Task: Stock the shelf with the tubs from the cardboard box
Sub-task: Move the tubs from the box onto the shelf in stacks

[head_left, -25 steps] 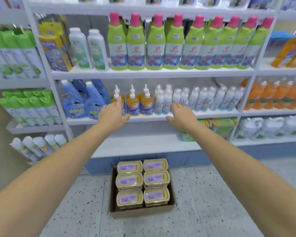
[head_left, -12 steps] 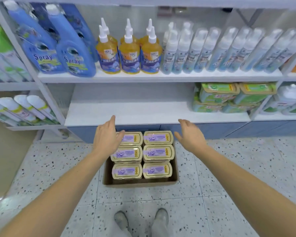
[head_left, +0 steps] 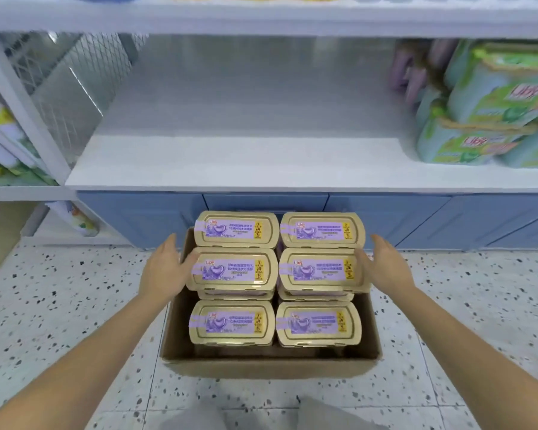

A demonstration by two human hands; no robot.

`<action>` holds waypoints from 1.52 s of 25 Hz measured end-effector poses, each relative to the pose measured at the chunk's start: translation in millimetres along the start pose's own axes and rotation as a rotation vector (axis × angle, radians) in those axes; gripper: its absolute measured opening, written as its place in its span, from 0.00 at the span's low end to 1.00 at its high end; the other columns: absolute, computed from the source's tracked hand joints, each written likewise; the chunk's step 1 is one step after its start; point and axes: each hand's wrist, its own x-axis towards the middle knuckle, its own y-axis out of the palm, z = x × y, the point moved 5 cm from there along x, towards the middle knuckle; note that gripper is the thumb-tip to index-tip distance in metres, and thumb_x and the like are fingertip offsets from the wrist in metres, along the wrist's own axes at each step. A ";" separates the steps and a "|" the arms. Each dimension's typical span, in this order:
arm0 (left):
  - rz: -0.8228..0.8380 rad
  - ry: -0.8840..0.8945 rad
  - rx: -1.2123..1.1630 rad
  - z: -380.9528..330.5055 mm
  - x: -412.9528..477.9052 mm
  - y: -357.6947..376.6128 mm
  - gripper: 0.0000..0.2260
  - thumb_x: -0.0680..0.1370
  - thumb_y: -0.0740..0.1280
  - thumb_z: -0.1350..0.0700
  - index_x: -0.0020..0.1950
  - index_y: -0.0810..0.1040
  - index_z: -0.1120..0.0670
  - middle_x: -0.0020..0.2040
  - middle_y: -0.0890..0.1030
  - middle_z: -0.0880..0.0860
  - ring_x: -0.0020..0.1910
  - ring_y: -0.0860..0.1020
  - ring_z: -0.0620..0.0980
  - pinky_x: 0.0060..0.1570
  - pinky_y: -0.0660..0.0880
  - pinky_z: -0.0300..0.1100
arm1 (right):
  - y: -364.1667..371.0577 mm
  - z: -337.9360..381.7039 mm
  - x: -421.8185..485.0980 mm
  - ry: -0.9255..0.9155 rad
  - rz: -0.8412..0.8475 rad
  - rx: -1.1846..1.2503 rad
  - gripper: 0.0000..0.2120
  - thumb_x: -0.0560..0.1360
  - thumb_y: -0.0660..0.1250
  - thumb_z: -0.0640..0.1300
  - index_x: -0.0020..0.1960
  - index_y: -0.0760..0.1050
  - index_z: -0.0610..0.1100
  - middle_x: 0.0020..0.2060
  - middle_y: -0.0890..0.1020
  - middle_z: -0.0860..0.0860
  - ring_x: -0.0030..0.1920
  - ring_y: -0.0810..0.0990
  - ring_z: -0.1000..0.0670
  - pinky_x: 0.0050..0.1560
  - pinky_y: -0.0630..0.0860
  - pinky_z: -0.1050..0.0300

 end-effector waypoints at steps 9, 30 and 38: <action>-0.041 -0.055 -0.612 58.8 38.2 91.2 0.05 0.77 0.64 0.52 0.42 0.76 0.51 0.45 0.80 0.57 0.45 0.79 0.56 0.40 0.79 0.49 | 83.7 -60.5 36.9 0.000 -0.263 0.258 0.24 0.76 0.60 0.53 0.68 0.65 0.42 0.59 0.78 0.40 0.58 0.76 0.38 0.51 0.70 0.48; -0.100 -0.114 -0.781 61.4 25.3 65.9 0.15 0.75 0.66 0.51 0.37 0.77 0.63 0.21 0.80 0.53 0.23 0.81 0.51 0.21 0.77 0.38 | 58.9 -66.0 13.3 0.001 -0.333 0.385 0.26 0.76 0.60 0.50 0.37 0.74 0.25 0.33 0.78 0.30 0.32 0.72 0.41 0.31 0.63 0.53; -0.206 0.101 -0.800 -20.3 38.4 -47.3 0.09 0.74 0.65 0.54 0.38 0.76 0.57 0.19 0.78 0.54 0.17 0.77 0.51 0.17 0.75 0.39 | -63.7 -8.7 34.4 -0.136 -0.458 0.488 0.23 0.73 0.63 0.49 0.35 0.75 0.28 0.31 0.81 0.34 0.37 0.82 0.40 0.42 0.77 0.50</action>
